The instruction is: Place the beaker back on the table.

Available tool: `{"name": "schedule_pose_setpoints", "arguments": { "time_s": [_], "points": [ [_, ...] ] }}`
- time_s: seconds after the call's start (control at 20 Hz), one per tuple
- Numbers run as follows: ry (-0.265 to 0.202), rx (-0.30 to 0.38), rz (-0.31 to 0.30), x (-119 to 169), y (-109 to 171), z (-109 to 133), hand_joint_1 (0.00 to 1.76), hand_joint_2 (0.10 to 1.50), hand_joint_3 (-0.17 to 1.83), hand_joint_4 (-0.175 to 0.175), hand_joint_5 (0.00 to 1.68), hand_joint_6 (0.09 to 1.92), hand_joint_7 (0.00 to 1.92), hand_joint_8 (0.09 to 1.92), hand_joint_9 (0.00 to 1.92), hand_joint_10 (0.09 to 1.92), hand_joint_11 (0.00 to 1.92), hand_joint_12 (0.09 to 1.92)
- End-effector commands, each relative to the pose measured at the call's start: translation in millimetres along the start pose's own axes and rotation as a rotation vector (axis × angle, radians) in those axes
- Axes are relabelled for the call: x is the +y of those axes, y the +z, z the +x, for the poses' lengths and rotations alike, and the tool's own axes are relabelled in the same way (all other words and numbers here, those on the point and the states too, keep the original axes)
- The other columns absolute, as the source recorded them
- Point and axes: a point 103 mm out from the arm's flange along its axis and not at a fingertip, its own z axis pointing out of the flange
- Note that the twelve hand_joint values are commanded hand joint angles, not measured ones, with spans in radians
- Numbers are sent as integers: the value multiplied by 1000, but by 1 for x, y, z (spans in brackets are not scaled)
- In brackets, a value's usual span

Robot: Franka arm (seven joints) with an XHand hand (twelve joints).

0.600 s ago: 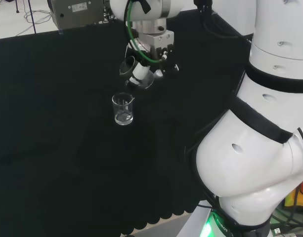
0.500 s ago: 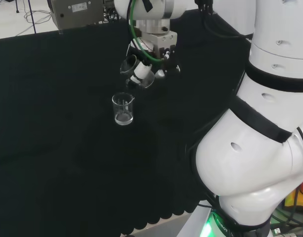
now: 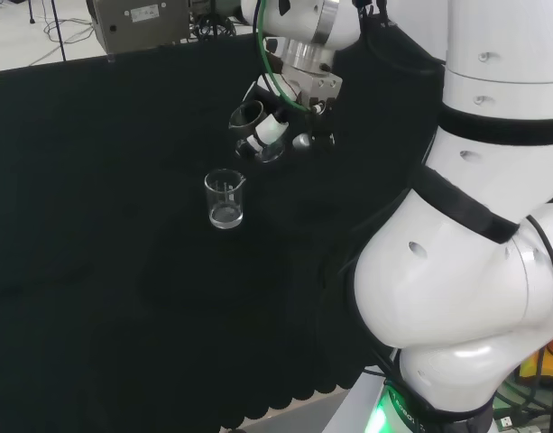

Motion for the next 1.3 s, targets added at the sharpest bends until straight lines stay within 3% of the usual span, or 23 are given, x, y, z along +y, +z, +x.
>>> {"name": "schedule_pose_setpoints", "arguments": {
  "time_s": [0.05,0.15,0.35,0.55,0.95,1.1,1.15,1.3],
  "points": [
    [-43,158,-21,26,21,-30,1427,722,433,-175,1353,400,1285,615,1581,87,1390,570],
    [-60,157,-3,35,32,-27,1426,731,421,-175,1343,416,1277,636,1574,87,1375,581],
    [-81,241,-17,42,39,-37,1424,750,394,-175,1329,437,1261,674,1560,87,1339,595],
    [-99,277,-12,53,50,-35,1423,768,367,-175,1316,455,1251,697,1548,87,1319,617],
    [-104,275,-55,61,61,-36,1421,793,328,-175,1300,478,1243,724,1530,87,1294,635],
    [-110,274,-54,62,64,-37,1420,817,283,-175,1296,478,1255,719,1511,87,1272,664],
    [-106,264,-48,70,71,-27,1420,820,277,-175,1296,477,1262,714,1506,87,1269,668],
    [-106,254,-49,69,71,-33,1420,825,268,-175,1296,475,1274,705,1495,87,1262,672]
  ]
}}
